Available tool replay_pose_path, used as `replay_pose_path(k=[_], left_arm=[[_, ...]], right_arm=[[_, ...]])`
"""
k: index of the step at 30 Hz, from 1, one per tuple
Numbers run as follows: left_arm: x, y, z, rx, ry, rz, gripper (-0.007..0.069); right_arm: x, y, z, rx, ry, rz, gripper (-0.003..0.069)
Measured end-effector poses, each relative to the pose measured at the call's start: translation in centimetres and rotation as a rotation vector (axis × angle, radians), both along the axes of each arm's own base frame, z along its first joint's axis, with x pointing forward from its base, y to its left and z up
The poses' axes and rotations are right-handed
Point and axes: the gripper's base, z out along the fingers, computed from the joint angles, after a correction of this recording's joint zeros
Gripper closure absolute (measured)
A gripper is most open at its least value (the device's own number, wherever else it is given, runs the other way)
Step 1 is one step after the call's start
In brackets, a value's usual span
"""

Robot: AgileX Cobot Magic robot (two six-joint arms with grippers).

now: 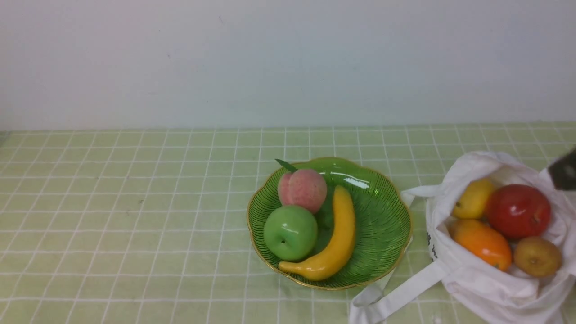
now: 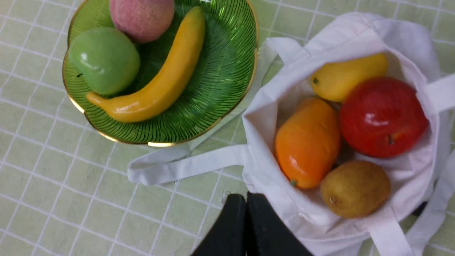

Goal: Take the fruit out of the bag on the green coffee tablecloth and place them on the plate.

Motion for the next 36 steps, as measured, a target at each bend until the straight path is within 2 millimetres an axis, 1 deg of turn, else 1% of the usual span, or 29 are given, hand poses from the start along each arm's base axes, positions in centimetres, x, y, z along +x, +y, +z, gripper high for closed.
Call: replay_pose_path(k=[1,2,3,4,6,7,8,9,10,11,14,20,36], left_arm=[[0.0,0.0,0.0,0.0,0.0,0.0,0.0632],[0.0,0.0,0.0,0.0,0.0,0.0,0.0632],[0.0,0.0,0.0,0.0,0.0,0.0,0.0632],[0.0,0.0,0.0,0.0,0.0,0.0,0.0632],[0.0,0.0,0.0,0.0,0.0,0.0,0.0632],[0.0,0.0,0.0,0.0,0.0,0.0,0.0632],[0.0,0.0,0.0,0.0,0.0,0.0,0.0632],[0.0,0.0,0.0,0.0,0.0,0.0,0.0632],[0.0,0.0,0.0,0.0,0.0,0.0,0.0632],[0.0,0.0,0.0,0.0,0.0,0.0,0.0632],[0.0,0.0,0.0,0.0,0.0,0.0,0.0632],[0.0,0.0,0.0,0.0,0.0,0.0,0.0632],[0.0,0.0,0.0,0.0,0.0,0.0,0.0632]], right_arm=[[-1.1,-0.3,0.2,0.009,-0.044,-0.002,0.0671],[-4.3,-1.1,-0.5,0.045,-0.224,-0.014,0.0671],[-4.1,-1.0,-0.9,0.045,-0.228,-0.016,0.0671],[-5.7,-1.4,-1.2,0.063,-0.329,-0.02,0.0673],[-7.8,-2.1,-3.8,0.095,-0.537,-0.034,0.0673],[-9.0,-2.4,-4.8,0.106,-0.623,-0.038,0.0673],[-9.7,-2.7,-6.6,0.117,-0.702,-0.046,0.0673],[-10.0,-2.7,-6.5,0.121,-0.725,-0.047,0.0673],[-10.9,-3.0,-8.8,0.147,-0.781,-0.058,0.0673],[-11.3,-3.1,-9.3,0.158,-0.805,-0.061,0.0673],[-12.0,-3.3,-10.0,0.167,-0.877,-0.067,0.0673],[-13.0,-3.5,-9.9,0.186,-0.952,-0.071,0.0673],[-13.0,-3.6,-10.0,0.173,-0.964,-0.073,0.0673]])
